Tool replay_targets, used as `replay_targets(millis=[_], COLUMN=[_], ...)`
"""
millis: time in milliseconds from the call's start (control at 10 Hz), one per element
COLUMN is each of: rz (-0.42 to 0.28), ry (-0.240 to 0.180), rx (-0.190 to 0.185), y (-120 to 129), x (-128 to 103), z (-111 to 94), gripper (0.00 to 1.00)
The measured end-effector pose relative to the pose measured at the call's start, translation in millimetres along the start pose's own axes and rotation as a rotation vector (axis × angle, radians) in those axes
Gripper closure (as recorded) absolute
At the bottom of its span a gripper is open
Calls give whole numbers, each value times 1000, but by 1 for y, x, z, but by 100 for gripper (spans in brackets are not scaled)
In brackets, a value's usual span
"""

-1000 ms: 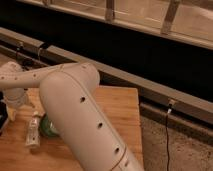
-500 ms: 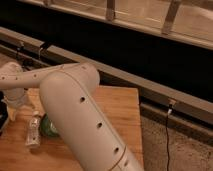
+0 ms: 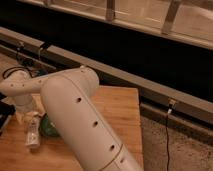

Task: Place the bottle in the ceramic bowl

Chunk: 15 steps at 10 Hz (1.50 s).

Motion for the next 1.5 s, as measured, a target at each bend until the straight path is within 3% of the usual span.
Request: replay_targets(millis=[100,400,500,700,1100,1300,1500], rz=[12,9,6,-11,-52,-48,-46], ry=[10,37,39,34,-18,-63,-151], rx=[-19,-58,-62,-64,-73,-83,-95], y=[-8,-2,-2,1,10,9,8], x=[4,4,5,6,5,7,6], z=[11,29,29,28,21,12,-16], gripper=[35,36,41,60,99,100,100])
